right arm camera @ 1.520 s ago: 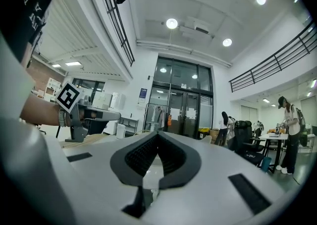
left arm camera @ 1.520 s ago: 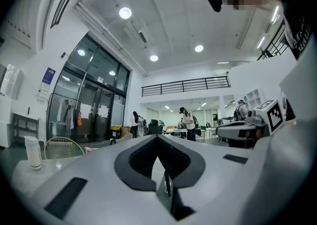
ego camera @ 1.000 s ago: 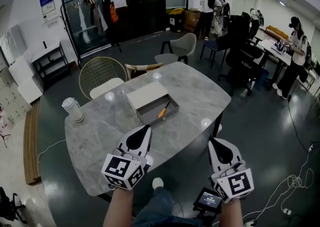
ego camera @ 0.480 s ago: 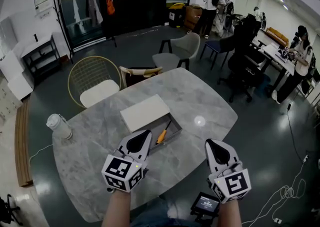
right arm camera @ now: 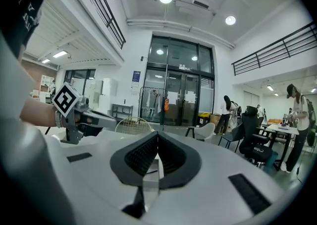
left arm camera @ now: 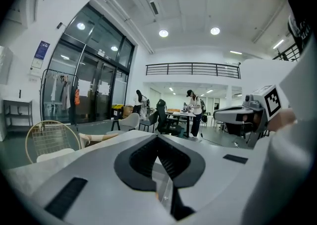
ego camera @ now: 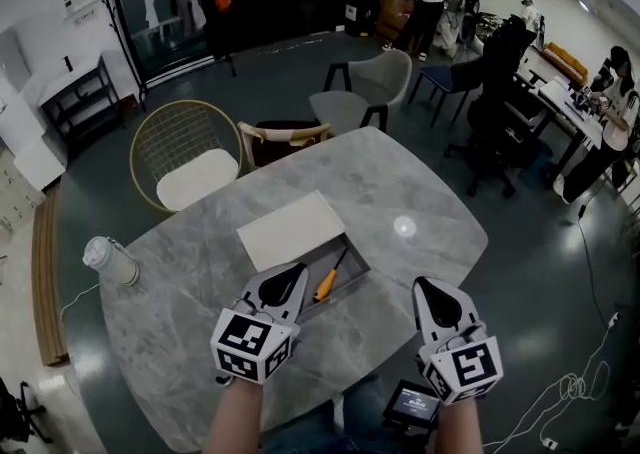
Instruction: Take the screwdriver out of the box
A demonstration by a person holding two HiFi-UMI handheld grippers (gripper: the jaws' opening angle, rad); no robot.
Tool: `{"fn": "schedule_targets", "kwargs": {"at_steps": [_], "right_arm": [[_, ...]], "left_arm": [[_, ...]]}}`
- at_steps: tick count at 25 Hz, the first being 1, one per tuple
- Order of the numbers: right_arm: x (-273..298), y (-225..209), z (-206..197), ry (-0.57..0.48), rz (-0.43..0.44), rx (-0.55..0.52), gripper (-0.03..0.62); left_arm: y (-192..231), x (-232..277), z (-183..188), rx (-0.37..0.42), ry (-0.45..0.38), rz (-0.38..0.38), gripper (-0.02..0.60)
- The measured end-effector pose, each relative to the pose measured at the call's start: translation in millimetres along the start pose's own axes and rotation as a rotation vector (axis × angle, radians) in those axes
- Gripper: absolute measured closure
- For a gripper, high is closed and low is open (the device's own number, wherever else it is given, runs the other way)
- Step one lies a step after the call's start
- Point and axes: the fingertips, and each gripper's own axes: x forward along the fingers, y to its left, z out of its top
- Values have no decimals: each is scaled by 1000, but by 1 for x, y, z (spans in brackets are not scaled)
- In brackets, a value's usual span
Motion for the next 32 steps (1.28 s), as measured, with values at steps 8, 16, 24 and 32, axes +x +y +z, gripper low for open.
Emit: {"fn": "schedule_targets", "kwargs": {"at_steps": [8,16,24,32], "right_arm": [[54,-49,-11,-2,101,12,569],[94,-107,-34,29,142,56,569],[94,-128,-90,124,125,134,569],[76,-131,-130,184,59,204,569]], "left_arm": [[20,44,-9,-4,64,101,569],[31,92,-34,-15,195,150,569],[30,124,-91,-77,389,114,568],[10,123,-158,-73,678,-37,482]]}}
